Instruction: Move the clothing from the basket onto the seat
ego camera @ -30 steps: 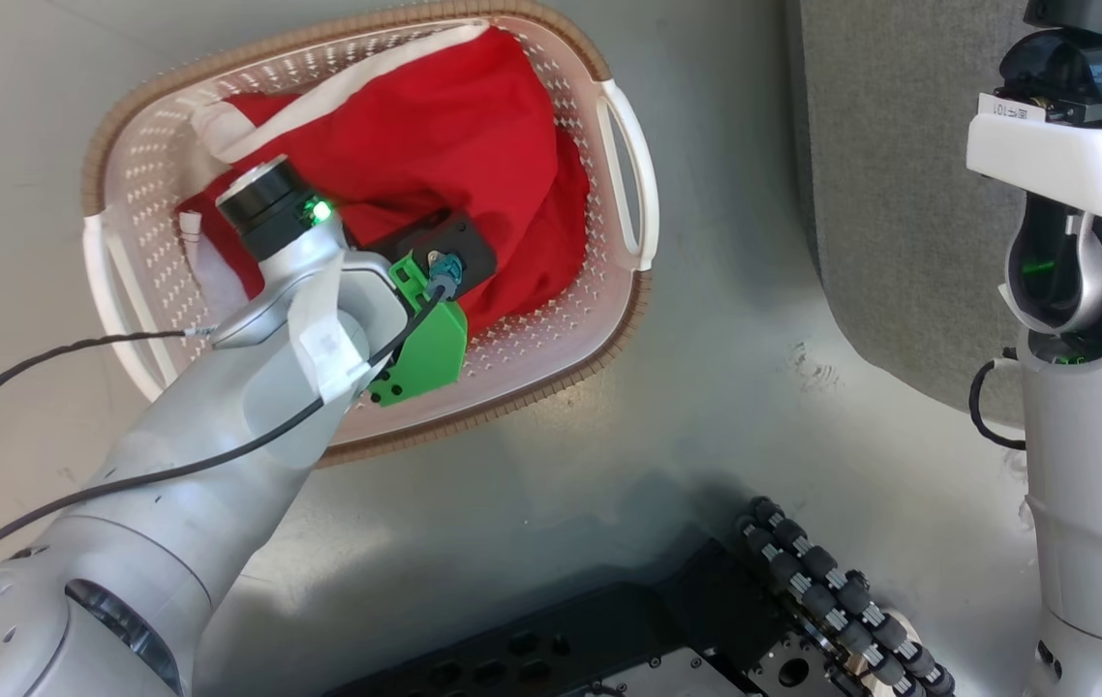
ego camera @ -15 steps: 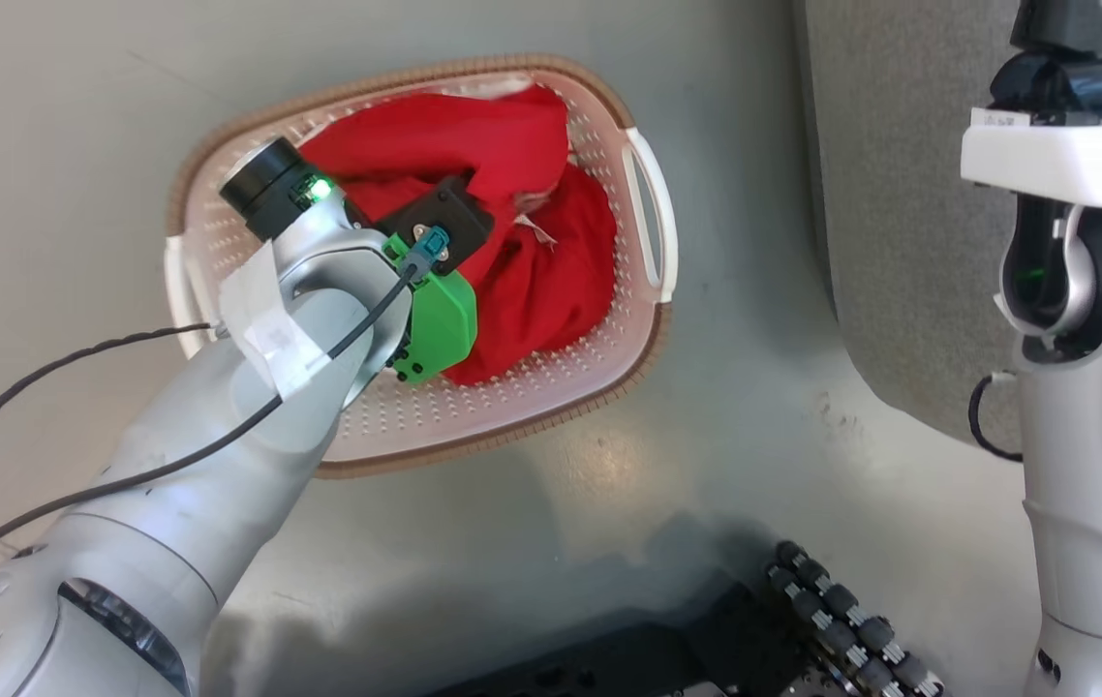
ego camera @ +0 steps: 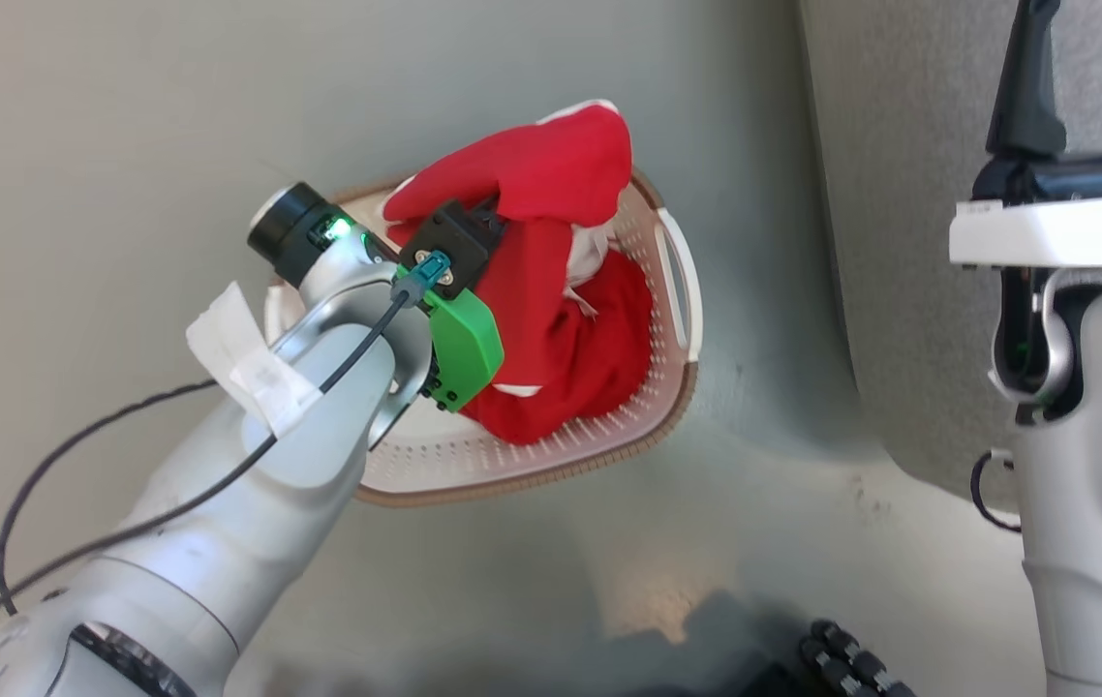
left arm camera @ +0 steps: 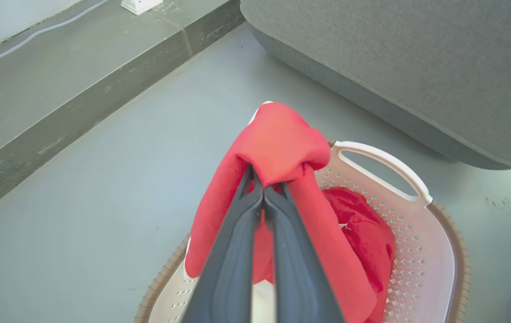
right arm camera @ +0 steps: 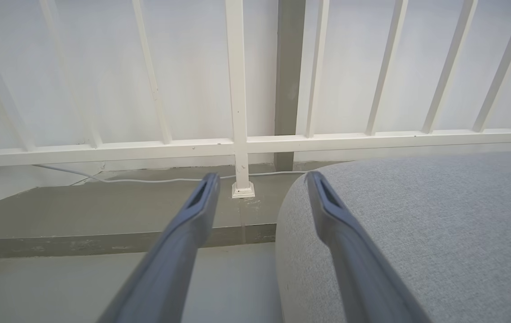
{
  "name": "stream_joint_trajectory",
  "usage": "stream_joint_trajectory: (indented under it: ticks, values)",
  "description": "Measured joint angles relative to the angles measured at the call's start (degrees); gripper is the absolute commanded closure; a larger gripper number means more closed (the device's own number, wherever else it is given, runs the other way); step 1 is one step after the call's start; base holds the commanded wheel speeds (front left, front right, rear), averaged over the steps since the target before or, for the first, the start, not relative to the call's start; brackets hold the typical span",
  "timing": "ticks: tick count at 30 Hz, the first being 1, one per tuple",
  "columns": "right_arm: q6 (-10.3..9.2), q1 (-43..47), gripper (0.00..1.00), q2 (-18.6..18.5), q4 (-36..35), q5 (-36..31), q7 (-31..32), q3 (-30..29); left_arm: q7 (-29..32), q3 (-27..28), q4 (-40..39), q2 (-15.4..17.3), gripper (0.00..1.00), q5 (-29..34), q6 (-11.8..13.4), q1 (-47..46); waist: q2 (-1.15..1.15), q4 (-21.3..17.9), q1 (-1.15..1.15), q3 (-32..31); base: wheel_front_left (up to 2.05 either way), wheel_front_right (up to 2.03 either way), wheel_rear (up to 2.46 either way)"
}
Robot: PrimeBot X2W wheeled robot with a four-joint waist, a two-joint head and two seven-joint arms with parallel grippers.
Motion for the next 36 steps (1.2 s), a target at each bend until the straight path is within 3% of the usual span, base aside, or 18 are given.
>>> stream_joint_trajectory:
  ticks: [10, 36]
  values:
    - [1.03, 5.37, 0.00, 0.07, 3.45, 0.00, 0.00, -0.27, 0.00, 4.27, -7.02, -0.14, 1.00, -2.02, 1.02, 2.87, 0.00, 2.70, 0.00, -8.94, 0.00, 0.00, 0.00]
    - [4.58, 16.94, 0.00, 0.26, 10.06, -0.68, 0.01, 3.72, 0.00, 9.85, -10.69, 3.67, 1.00, -5.92, 2.45, 14.97, 0.00, 5.42, 0.00, -29.80, 0.00, 0.00, 0.00]
